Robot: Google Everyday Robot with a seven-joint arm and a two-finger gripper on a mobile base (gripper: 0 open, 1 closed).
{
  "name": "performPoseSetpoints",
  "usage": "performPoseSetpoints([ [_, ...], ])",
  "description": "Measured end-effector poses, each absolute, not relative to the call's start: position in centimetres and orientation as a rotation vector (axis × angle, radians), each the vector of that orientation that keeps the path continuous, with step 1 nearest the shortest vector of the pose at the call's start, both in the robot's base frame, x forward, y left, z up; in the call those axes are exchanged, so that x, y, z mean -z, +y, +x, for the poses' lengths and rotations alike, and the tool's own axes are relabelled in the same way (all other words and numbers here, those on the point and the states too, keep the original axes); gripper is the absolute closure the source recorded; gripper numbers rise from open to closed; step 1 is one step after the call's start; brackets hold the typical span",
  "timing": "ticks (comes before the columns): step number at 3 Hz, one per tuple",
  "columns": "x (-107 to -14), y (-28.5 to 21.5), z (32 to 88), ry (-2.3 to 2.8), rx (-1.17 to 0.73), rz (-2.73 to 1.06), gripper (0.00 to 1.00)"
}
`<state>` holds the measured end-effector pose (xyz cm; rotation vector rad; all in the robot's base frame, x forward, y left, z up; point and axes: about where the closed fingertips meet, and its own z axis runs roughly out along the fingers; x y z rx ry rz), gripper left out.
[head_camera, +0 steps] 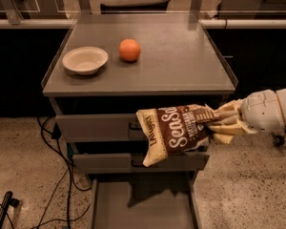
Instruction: Pick brown chip bag from bottom drawer and place on counter
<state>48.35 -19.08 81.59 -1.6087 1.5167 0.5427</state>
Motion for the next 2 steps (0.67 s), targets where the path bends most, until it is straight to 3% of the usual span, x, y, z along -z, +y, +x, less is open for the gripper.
performPoseSetpoints([
  [2,-82.9,-18.2,48.9,1.477,-0.549,-1.636,1.0],
])
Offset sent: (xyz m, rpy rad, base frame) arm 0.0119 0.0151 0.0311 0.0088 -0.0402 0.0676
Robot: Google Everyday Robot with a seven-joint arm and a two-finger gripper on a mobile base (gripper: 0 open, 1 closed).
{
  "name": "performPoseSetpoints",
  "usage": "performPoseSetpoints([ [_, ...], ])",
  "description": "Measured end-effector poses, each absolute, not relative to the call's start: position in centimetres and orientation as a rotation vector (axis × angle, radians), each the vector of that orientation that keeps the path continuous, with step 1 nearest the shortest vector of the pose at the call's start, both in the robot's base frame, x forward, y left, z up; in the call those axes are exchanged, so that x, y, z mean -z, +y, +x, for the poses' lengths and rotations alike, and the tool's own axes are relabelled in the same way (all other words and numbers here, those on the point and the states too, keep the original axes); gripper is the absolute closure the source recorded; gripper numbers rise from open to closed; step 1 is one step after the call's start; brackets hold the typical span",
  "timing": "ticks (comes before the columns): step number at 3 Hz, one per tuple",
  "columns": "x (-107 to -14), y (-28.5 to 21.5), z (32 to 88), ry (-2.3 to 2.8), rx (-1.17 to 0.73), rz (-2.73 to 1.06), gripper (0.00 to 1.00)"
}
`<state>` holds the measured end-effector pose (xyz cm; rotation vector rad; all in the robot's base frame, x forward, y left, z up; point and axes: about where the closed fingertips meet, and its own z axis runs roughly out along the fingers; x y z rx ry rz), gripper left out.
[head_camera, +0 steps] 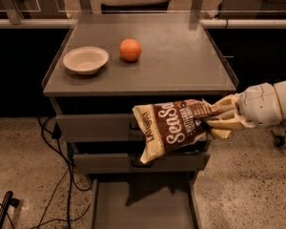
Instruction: Pick brown chip bag from bottom drawer and place on counter
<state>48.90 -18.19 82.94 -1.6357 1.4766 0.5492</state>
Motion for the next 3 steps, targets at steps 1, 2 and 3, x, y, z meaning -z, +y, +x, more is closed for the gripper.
performPoseSetpoints([
  [1,-88.8,-16.1,50.5,1.349,-0.517,-1.756,1.0],
  [2,-94.3,-14.6,51.9,1.242,-0.481,-1.844,1.0],
  [3,-96.4,-13.2,55.9,1.226,-0.51,-1.846,1.0],
])
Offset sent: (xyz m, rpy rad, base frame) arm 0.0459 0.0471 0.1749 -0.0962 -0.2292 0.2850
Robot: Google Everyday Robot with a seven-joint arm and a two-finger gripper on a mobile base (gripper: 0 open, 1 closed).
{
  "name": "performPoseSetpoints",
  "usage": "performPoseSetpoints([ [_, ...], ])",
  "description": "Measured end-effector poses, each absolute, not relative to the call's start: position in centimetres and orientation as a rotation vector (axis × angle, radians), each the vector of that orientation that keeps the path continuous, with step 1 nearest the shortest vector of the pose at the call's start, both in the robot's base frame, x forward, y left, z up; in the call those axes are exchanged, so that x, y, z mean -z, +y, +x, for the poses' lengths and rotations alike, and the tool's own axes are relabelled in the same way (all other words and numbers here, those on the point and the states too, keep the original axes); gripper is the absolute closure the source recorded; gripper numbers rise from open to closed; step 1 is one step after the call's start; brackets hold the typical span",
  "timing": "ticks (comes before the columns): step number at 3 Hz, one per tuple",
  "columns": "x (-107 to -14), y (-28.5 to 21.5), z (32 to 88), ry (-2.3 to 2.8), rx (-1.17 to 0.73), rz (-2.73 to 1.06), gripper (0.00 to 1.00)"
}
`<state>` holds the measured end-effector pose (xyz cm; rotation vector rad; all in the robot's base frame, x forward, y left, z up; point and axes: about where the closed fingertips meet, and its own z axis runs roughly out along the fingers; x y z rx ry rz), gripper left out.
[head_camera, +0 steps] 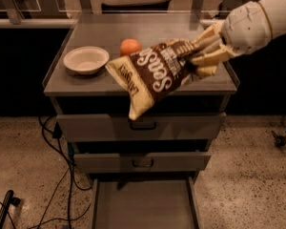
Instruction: Pick brown chip bag from bottom drawer and place on counter
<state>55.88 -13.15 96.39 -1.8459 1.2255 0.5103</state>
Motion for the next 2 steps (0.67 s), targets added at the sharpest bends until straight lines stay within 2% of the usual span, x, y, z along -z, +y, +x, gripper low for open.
performPoseSetpoints([
  [2,-90.9,-13.9,67.6,1.581,-0.609,-1.584,1.0],
])
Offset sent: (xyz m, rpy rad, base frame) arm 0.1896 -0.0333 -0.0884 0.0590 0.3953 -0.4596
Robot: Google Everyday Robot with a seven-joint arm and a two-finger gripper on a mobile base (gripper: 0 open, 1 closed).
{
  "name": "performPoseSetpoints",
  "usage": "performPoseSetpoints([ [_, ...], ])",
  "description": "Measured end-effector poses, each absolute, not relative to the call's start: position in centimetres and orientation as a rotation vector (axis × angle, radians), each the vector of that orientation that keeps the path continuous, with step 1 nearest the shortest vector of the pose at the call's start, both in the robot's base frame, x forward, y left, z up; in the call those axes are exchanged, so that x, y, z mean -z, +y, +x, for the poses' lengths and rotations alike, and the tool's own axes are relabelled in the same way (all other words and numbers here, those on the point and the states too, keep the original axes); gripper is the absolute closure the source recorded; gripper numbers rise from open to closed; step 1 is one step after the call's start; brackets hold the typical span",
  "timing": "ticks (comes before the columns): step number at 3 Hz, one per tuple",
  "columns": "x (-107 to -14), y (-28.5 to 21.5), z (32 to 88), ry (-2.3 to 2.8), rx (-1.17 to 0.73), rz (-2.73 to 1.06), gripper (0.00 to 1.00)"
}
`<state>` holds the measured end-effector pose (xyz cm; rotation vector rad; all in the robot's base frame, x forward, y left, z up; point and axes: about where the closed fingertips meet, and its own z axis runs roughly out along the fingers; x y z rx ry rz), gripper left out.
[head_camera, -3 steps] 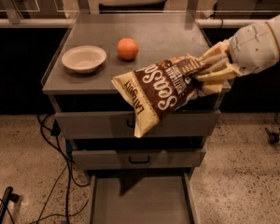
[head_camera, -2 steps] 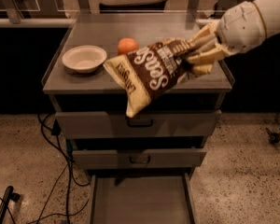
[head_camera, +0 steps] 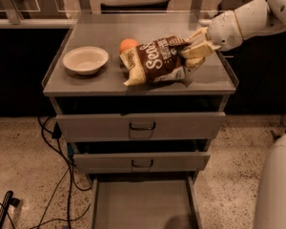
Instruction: Pick brown chip bag from bottom drawer and place on counter
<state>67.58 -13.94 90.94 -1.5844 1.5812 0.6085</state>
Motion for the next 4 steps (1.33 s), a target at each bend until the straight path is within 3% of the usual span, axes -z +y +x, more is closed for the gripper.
performPoseSetpoints([
  [2,-87.0,-18.4,72.3,1.803,-0.555,-1.411,1.0],
  [4,-87.0,-18.4,72.3,1.805,-0.553,-1.411,0.59],
])
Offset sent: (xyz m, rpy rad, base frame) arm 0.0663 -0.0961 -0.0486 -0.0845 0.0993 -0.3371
